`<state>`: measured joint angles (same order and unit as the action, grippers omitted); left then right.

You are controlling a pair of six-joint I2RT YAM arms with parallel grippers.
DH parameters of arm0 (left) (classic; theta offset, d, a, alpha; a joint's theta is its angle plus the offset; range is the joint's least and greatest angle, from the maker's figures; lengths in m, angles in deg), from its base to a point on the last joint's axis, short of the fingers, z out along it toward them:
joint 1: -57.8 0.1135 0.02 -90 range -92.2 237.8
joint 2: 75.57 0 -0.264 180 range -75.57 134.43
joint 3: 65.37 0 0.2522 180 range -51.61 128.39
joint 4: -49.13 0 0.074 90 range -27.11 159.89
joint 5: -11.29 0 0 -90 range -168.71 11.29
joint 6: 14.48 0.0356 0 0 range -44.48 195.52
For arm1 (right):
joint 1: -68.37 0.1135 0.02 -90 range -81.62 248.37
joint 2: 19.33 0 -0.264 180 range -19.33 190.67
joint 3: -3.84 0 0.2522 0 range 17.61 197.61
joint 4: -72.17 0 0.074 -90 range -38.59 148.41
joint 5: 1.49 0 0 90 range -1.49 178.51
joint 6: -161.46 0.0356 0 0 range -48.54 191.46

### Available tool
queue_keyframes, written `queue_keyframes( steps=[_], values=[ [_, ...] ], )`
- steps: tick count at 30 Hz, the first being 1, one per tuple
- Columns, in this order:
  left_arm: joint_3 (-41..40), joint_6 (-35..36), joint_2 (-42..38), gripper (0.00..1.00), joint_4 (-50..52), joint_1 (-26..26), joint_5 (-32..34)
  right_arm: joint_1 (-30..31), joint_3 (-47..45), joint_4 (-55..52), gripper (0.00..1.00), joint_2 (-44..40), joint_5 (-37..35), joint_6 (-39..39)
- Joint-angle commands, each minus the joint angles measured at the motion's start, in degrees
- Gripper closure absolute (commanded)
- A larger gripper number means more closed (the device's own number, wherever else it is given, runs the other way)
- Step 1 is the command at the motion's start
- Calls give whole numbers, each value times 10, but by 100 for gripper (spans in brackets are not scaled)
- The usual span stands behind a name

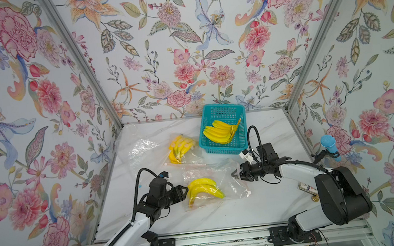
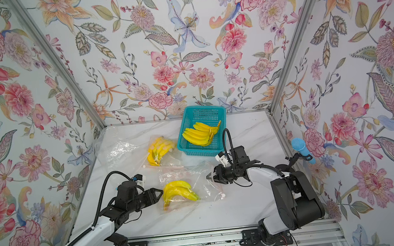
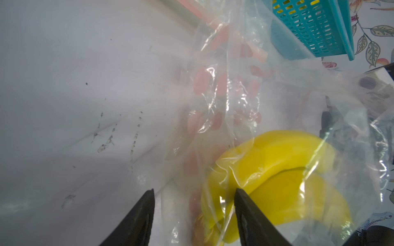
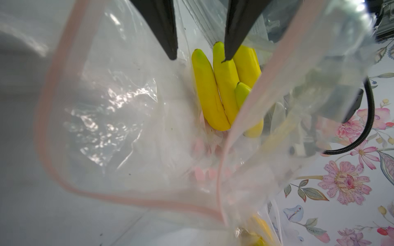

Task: Open the zip-top bag and take out the banana
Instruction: Pick up the banana from the zipper food storage bag.

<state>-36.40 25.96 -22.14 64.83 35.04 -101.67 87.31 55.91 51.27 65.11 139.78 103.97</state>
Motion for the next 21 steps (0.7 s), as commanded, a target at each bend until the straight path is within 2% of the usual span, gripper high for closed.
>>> queue_keyframes(
  steps=[1, 5, 8, 11, 15, 21],
  values=[
    [-15, -19, 19, 38, -41, 1, -19, 25, -21, 40, 60, 5, 7, 28],
    [-20, -30, 41, 39, -76, -2, -26, 69, -34, 88, 56, 23, -2, 66],
    [-15, -33, 60, 39, -94, -9, -31, 102, -30, 107, 47, 39, -9, 80],
    [-6, -33, 77, 40, -103, -17, -33, 126, -23, 127, 44, 51, -9, 91],
    [0, -32, 82, 40, -103, -21, -34, 145, -15, 148, 33, 52, -2, 102],
    [1, -33, 72, 40, -102, -21, -33, 165, -6, 152, 31, 31, 7, 101]
  ],
)
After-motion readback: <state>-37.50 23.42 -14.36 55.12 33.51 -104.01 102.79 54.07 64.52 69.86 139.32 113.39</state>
